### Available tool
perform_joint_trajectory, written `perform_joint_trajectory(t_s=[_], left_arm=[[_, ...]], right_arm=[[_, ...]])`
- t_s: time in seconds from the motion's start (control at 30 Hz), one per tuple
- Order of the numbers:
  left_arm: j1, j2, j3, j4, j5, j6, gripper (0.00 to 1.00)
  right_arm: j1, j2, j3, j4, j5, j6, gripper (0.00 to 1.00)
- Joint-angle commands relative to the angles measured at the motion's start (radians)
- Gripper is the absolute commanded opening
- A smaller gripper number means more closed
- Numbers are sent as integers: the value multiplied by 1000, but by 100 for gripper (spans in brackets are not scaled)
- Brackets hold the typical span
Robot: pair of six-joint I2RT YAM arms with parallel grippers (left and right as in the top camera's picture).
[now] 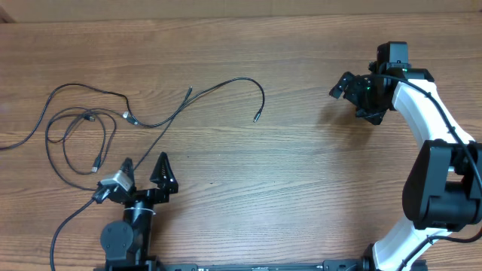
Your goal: Untangle cables
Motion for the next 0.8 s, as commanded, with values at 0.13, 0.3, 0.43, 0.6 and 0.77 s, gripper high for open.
perform_joint_trajectory(t_s=[0.13,0.3,0.43,0.6,0.77], left_arm=[[-5,-10,-13,13,-4,5,100],[-1,-10,-13,-72,-7,5,100],[23,-10,-13,-71,-7,5,100],[53,-9,-13,-71,-7,5,99],[53,-9,-13,-71,-7,5,99]], right_arm=[[1,-25,16,2,3,0,100],[1,-25,16,2,3,1,100],[1,-25,16,2,3,1,100],[1,-25,16,2,3,1,100],[1,-25,16,2,4,1,100]])
